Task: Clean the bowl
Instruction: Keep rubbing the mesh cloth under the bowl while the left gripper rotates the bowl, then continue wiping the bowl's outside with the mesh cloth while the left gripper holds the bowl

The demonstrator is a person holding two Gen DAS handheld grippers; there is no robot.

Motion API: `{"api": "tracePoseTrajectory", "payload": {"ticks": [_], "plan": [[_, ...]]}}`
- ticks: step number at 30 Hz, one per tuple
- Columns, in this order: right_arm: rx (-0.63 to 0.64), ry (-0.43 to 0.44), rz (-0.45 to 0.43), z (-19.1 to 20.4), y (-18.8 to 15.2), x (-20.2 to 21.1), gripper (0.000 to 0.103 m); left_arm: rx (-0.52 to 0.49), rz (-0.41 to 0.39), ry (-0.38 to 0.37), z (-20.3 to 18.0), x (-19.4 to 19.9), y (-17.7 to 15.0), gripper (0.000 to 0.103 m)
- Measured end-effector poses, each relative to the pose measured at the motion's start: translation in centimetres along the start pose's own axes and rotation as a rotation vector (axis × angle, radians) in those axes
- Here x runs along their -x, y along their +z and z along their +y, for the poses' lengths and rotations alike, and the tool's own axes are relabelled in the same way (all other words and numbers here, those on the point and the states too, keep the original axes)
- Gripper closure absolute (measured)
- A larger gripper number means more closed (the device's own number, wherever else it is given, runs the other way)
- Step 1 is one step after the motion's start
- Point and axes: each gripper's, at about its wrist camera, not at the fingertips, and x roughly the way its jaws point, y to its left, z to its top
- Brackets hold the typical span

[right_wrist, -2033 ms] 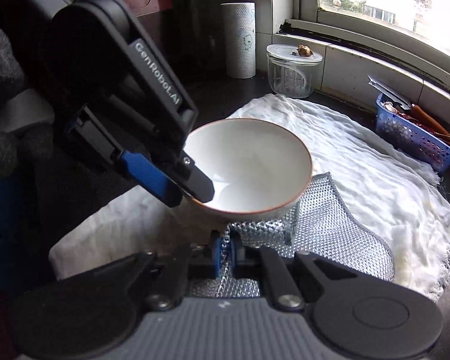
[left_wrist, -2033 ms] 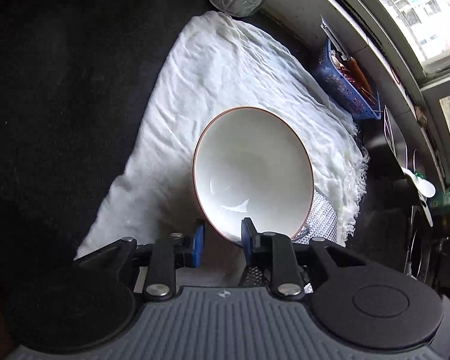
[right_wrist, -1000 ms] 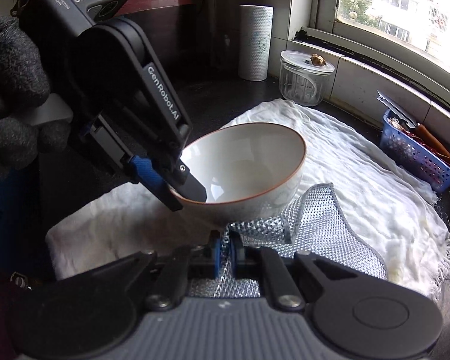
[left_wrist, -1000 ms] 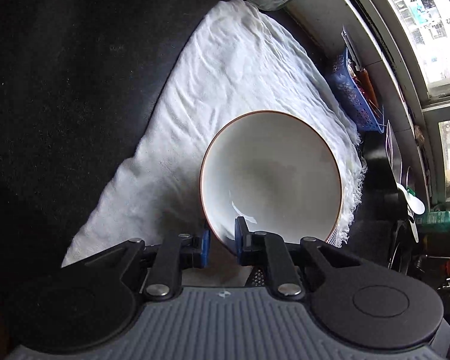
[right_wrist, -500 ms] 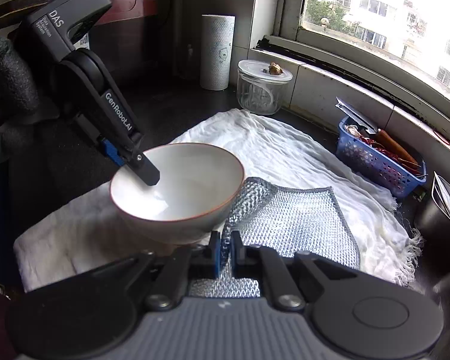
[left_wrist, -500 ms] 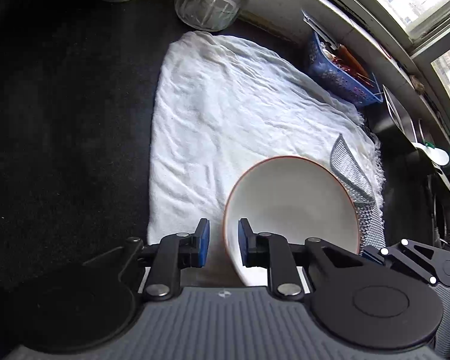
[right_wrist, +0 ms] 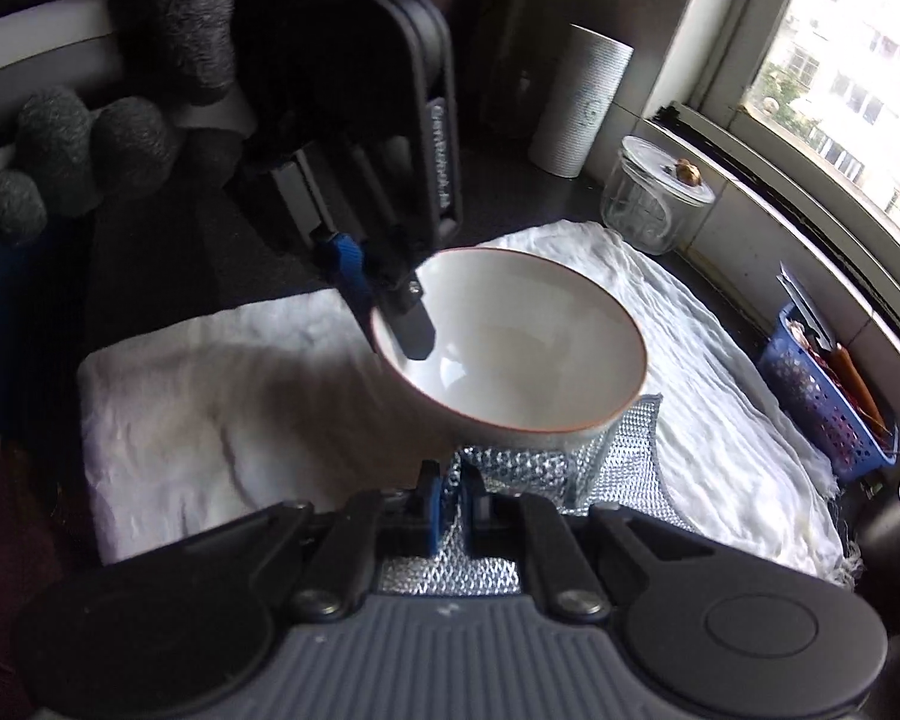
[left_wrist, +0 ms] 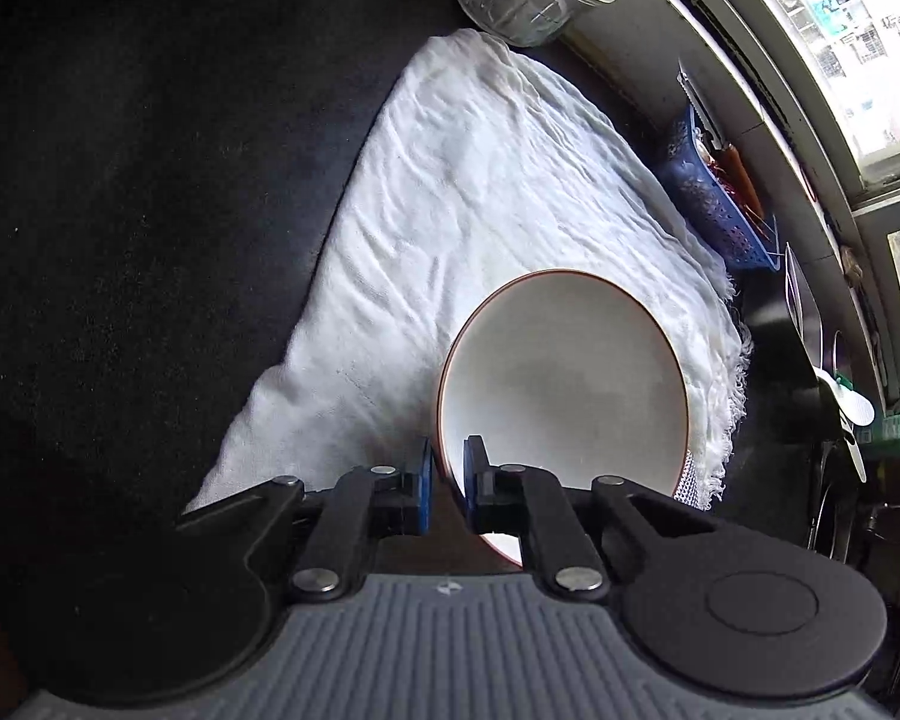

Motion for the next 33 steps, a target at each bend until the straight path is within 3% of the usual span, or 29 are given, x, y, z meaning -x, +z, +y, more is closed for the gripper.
{"api": "tracePoseTrajectory", "payload": {"ticks": [3, 4, 7, 12, 16, 18, 27, 31, 33], "plan": [[0.038, 0.008, -0.004, 0.5, 0.2, -0.1, 0.096, -0.068, 0.02, 0.012, -0.6, 0.0, 0.3, 0.081], [0.04, 0.006, -0.005, 0.4, 0.1, 0.0, 0.096, -0.082, 0.011, 0.031, -0.7, 0.2, 0.5, 0.074], [0.031, -0.014, -0.009, -0.4, -0.3, 0.4, 0.096, -0.124, -0.011, 0.065, -0.6, 0.4, 1.3, 0.072], [0.013, -0.051, -0.005, -1.9, -0.3, 0.8, 0.096, -0.249, -0.054, 0.096, -1.4, 0.1, 2.9, 0.072], [-0.002, -0.079, -0.004, -2.9, -0.2, 0.8, 0.096, -0.298, -0.026, 0.027, -1.4, -0.8, 3.6, 0.092], [0.0, -0.083, -0.005, -2.9, -0.2, 0.7, 0.096, -0.264, -0.011, 0.008, -1.1, -1.0, 3.2, 0.096], [0.025, -0.034, -0.013, -0.3, 0.0, 0.2, 0.096, -0.074, -0.016, 0.012, 0.2, -0.3, 0.0, 0.093], [0.036, -0.003, -0.015, 1.1, 0.0, -0.2, 0.096, -0.006, -0.005, 0.018, 0.1, 0.3, -1.0, 0.089], [0.042, 0.007, -0.019, 1.8, 0.1, -0.3, 0.096, -0.02, -0.005, 0.014, -0.2, 0.5, -1.2, 0.087]]}}
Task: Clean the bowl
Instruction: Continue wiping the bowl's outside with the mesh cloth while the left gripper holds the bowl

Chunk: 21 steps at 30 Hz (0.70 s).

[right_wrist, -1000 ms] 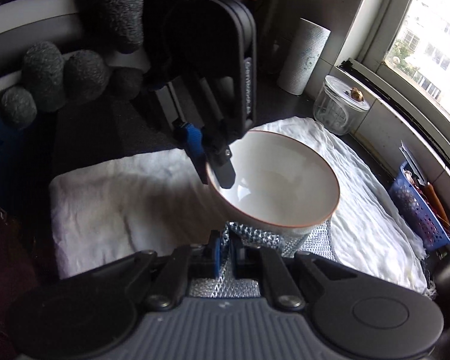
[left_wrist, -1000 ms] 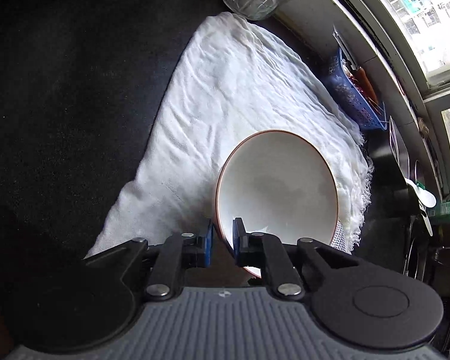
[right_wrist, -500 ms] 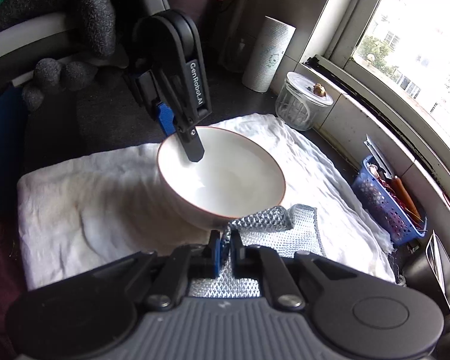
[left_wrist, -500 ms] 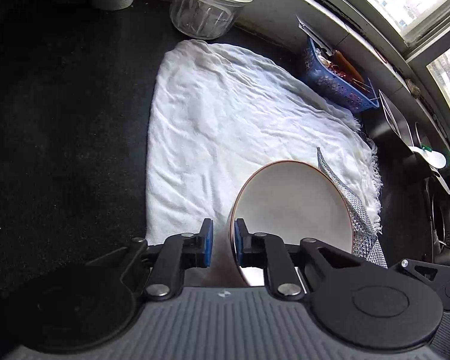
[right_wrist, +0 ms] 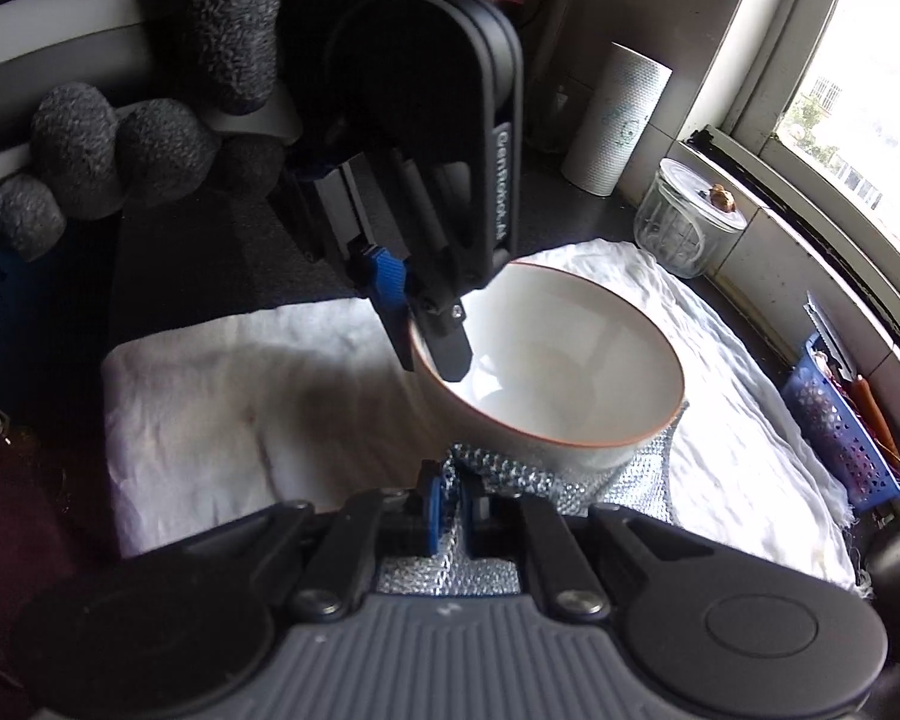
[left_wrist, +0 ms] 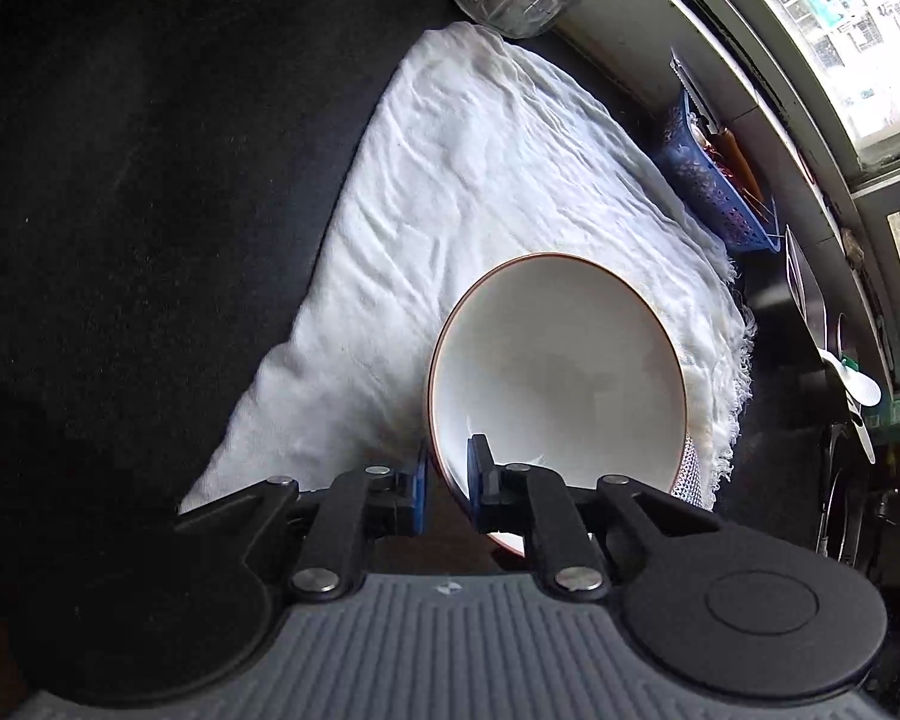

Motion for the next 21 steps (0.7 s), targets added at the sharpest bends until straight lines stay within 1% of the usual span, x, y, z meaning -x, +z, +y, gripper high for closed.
{"api": "tracePoseTrajectory", "payload": {"ticks": [6, 9, 11, 13, 15, 16, 17, 19, 20, 21], "plan": [[-0.02, -0.003, -0.002, -0.2, 0.0, 0.2, 0.099, -0.046, 0.007, 0.01, -0.3, 0.0, 0.1, 0.086], [-0.037, -0.024, 0.004, -0.8, -0.5, 0.6, 0.099, -0.106, 0.009, 0.029, -0.6, 0.3, 0.2, 0.084], [-0.056, -0.045, 0.006, -1.4, -0.7, 0.9, 0.099, -0.169, -0.025, 0.073, -0.7, 0.8, 0.7, 0.081], [-0.083, -0.068, 0.004, -2.3, -0.9, 1.2, 0.098, -0.197, -0.042, 0.092, -0.6, 0.9, 1.6, 0.08], [-0.095, -0.09, 0.005, -3.2, -0.9, 1.3, 0.098, -0.248, -0.034, 0.085, -0.8, 0.5, 2.6, 0.08], [-0.1, -0.1, 0.005, -3.6, -0.9, 1.3, 0.098, -0.289, -0.035, 0.074, -1.0, 0.3, 3.0, 0.08], [-0.099, -0.107, 0.005, -3.8, -0.9, 1.4, 0.098, -0.33, -0.036, 0.063, -1.3, 0.1, 3.5, 0.082], [-0.09, -0.112, 0.009, -4.1, -0.7, 1.3, 0.098, -0.345, -0.036, 0.05, -1.4, 0.0, 3.8, 0.094], [-0.085, -0.113, 0.011, -4.1, -0.7, 1.3, 0.098, -0.317, -0.023, 0.025, -1.2, 0.0, 3.8, 0.095], [-0.079, -0.112, 0.013, -4.1, -0.7, 1.2, 0.098, -0.29, -0.023, 0.017, -1.0, 0.0, 3.8, 0.095]]}}
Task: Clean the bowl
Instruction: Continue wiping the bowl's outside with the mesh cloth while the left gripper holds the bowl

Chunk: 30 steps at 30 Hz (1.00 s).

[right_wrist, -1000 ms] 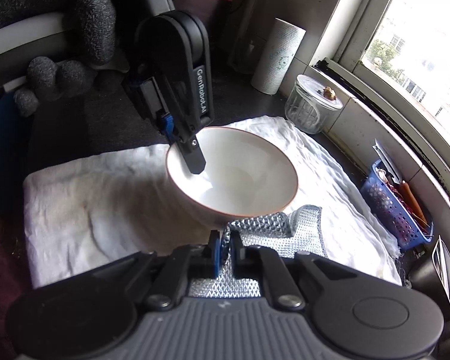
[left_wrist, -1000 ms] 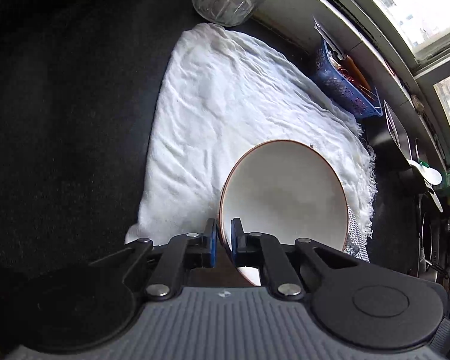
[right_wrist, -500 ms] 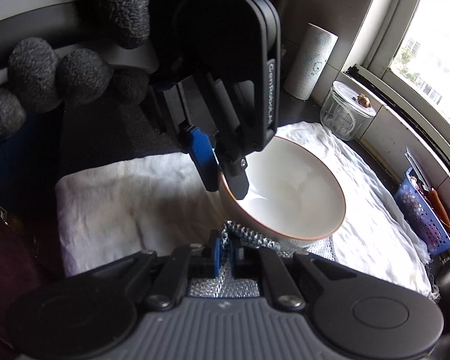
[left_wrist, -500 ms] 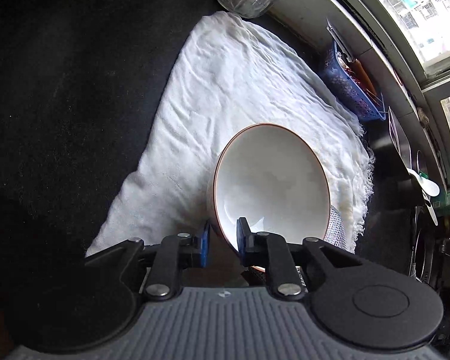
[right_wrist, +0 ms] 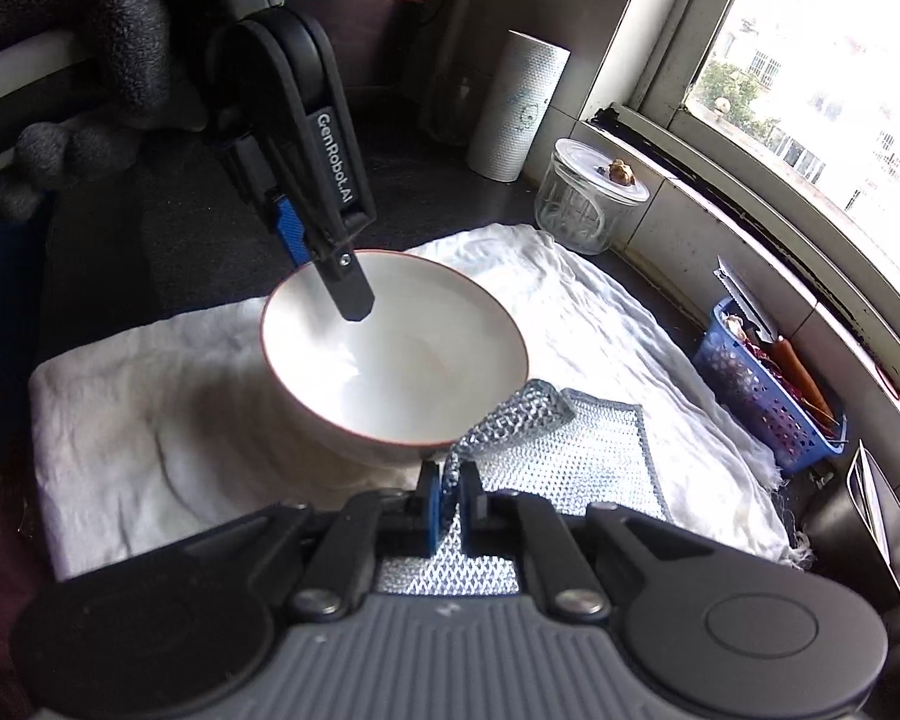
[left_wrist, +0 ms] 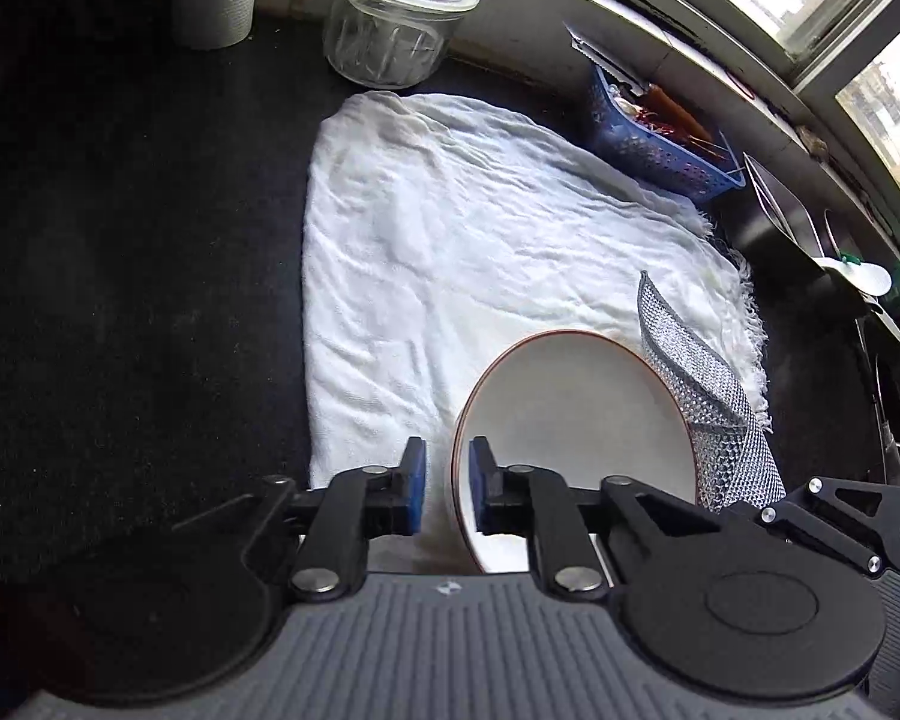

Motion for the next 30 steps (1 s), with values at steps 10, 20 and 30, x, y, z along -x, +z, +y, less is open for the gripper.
{"api": "tracePoseTrajectory", "payload": {"ticks": [10, 20, 30], "plan": [[0.017, 0.06, -0.001, 2.9, 0.3, -0.4, 0.096, 0.289, 0.012, -0.015, 0.5, 0.8, -4.1, 0.091], [0.049, 0.095, 0.0, 3.9, 0.4, -0.6, 0.096, 0.172, -0.009, 0.025, -0.4, 1.7, -3.5, 0.082], [0.007, 0.006, 0.014, 0.3, 0.2, -0.5, 0.096, -0.042, -0.045, 0.042, -0.3, 0.3, 0.3, 0.095]]}}
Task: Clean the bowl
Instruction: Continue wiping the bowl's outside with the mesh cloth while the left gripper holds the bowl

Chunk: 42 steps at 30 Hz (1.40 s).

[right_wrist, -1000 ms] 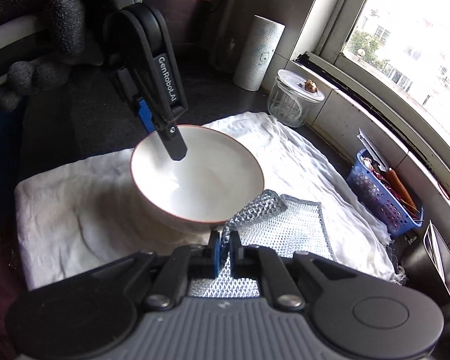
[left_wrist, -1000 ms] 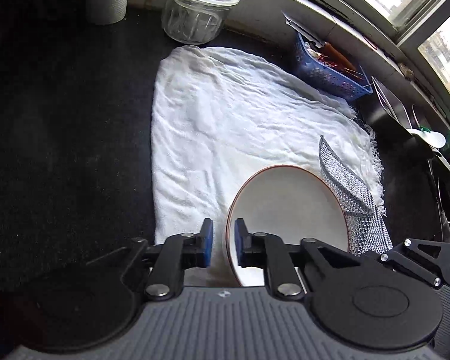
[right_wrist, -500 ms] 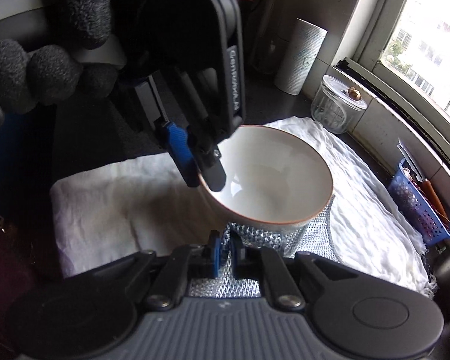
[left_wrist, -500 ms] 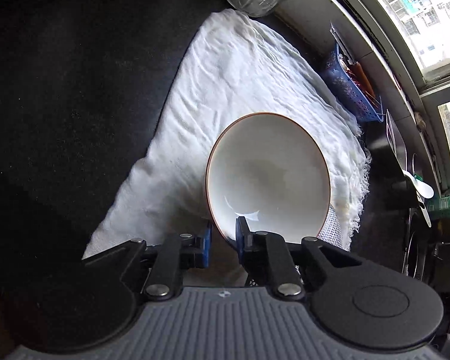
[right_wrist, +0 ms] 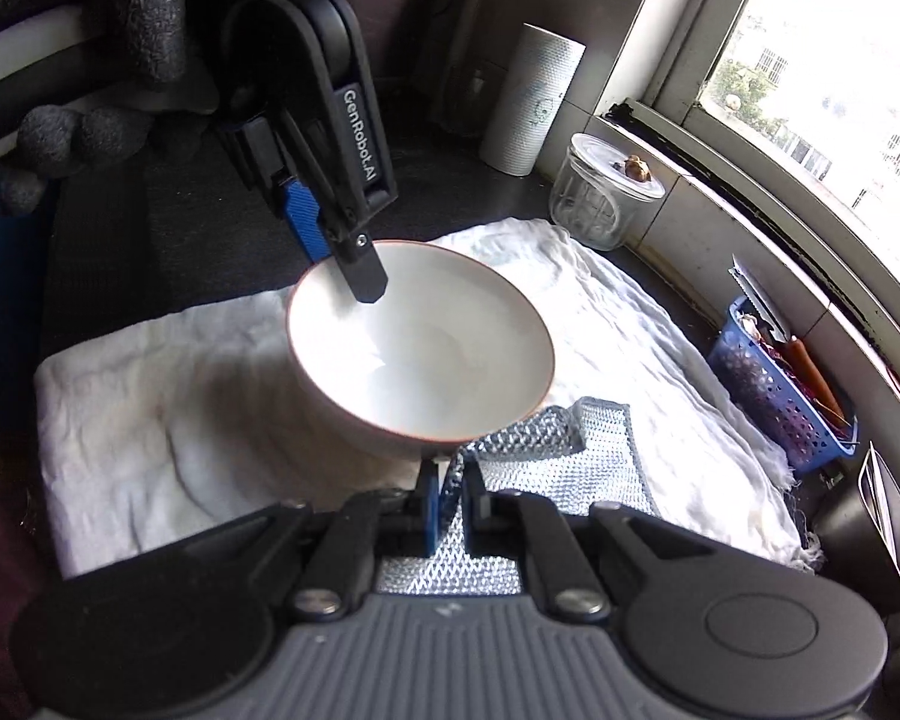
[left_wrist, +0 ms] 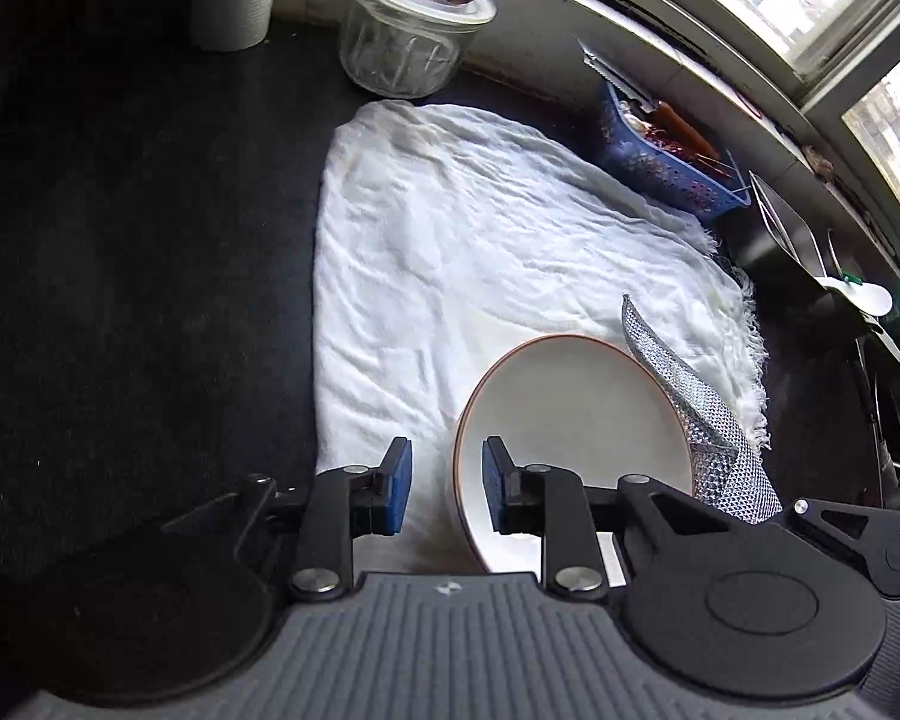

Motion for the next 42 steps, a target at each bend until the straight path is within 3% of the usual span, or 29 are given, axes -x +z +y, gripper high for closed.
{"api": "tracePoseTrajectory", "payload": {"ticks": [8, 10, 18, 25, 28, 30, 33, 38, 42], "plan": [[-0.002, 0.039, 0.003, 1.7, 0.3, -0.2, 0.095, 0.253, 0.054, 0.0, 0.3, 0.7, -3.1, 0.091], [0.005, 0.059, -0.002, 2.6, 0.6, -0.2, 0.095, 0.262, 0.048, -0.011, 0.0, 1.0, -3.6, 0.09], [0.032, 0.112, -0.018, 3.9, 1.3, -0.3, 0.095, 0.209, 0.085, -0.038, -1.0, 1.2, -3.5, 0.084], [0.017, 0.049, 0.004, 1.7, 0.3, 0.0, 0.096, 0.051, 0.03, 0.052, -0.3, 1.0, -1.0, 0.083], [0.019, 0.025, 0.009, 0.9, 0.4, -0.2, 0.095, -0.02, 0.037, 0.023, -0.2, 0.1, 0.3, 0.083], [0.014, 0.016, 0.009, 0.4, 0.5, -0.3, 0.095, -0.089, 0.03, 0.023, -0.6, -0.2, 0.7, 0.097], [0.007, 0.014, 0.007, 0.4, 0.6, -0.3, 0.094, -0.088, 0.0, 0.033, -0.9, 0.2, -0.2, 0.097], [-0.023, 0.044, 0.007, 1.5, 0.6, -0.4, 0.093, 0.1, 0.017, 0.078, -0.5, 1.0, -2.0, 0.096], [0.001, 0.091, -0.001, 3.4, 1.1, -0.5, 0.094, 0.188, 0.028, 0.045, -0.9, 1.2, -2.9, 0.094]]}}
